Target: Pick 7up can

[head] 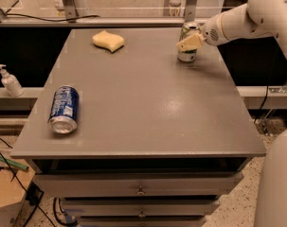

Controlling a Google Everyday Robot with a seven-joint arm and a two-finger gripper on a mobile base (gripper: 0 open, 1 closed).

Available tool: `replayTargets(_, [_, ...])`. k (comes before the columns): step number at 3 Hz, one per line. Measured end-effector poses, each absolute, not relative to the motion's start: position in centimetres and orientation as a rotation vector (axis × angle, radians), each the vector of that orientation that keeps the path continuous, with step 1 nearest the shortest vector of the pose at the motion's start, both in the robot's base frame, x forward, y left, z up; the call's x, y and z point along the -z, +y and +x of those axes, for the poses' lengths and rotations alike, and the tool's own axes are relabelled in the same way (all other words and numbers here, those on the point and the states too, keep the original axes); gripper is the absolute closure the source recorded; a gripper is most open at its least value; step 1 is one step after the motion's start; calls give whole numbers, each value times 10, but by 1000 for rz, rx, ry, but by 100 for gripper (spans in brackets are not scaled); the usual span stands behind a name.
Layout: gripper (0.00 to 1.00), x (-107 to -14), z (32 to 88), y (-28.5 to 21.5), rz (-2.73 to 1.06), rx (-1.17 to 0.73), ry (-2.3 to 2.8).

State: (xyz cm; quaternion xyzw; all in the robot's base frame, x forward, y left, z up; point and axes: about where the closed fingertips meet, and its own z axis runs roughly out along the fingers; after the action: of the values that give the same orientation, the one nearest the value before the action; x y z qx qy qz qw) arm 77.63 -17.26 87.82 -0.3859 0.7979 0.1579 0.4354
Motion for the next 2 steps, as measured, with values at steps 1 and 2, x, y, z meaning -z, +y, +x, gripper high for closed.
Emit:
replayTargets(1, [72,-898,772,-168,-990,-392,1948])
replayTargets(2, [95,-945,755,-159,-1056,-367,1851])
